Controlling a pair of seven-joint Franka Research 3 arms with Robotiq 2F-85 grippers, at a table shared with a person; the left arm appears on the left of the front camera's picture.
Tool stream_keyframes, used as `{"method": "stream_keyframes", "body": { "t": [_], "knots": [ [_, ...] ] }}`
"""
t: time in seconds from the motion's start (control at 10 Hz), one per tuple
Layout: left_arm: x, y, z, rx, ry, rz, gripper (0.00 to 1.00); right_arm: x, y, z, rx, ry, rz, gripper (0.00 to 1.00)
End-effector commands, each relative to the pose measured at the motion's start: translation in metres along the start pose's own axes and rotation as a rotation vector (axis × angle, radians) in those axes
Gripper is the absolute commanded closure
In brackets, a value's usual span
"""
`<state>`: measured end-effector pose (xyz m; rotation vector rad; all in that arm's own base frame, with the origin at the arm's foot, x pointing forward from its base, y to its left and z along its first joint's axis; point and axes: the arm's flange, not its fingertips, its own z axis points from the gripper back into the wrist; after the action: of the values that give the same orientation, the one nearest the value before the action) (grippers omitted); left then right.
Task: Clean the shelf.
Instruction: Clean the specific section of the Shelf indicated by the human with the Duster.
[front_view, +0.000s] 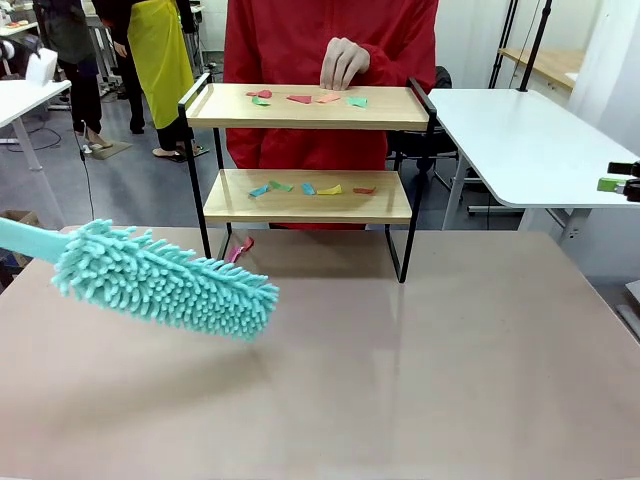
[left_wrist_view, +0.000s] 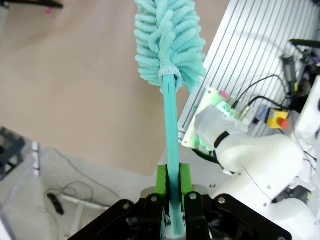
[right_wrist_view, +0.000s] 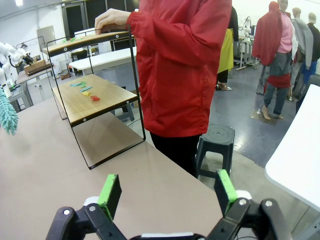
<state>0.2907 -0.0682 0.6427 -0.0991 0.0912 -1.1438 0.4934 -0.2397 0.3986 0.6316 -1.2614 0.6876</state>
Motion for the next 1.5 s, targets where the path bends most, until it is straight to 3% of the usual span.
{"method": "stream_keyframes", "body": {
  "t": [0.0,0.2,0.4,0.6,0.8,1.4],
  "knots": [
    [-0.003,0.005,0.015,-0.019,-0.07,-0.081,0.87,0.002,0.001,-0.001,-0.002,-0.001,0.004,0.0],
    [0.003,0.0,0.03,-0.045,-0.216,-0.202,0.87,0.002,0.001,-0.001,-0.002,-0.001,0.004,0.0],
    [0.014,-0.016,0.059,-0.068,-0.416,-0.236,0.87,0.002,0.001,-0.001,-0.002,-0.001,0.004,0.0],
    [0.037,-0.038,0.09,-0.1,-0.536,-0.21,0.87,0.002,0.001,-0.001,-0.002,-0.001,0.004,0.0],
    [0.077,-0.073,0.129,-0.087,-0.632,-0.067,0.87,0.002,0.001,-0.001,-0.002,-0.001,0.004,0.0],
    [0.237,-0.142,0.187,0.161,-0.647,0.484,0.87,0.002,0.001,-0.001,-0.002,-0.001,0.004,0.0]
  ]
}}
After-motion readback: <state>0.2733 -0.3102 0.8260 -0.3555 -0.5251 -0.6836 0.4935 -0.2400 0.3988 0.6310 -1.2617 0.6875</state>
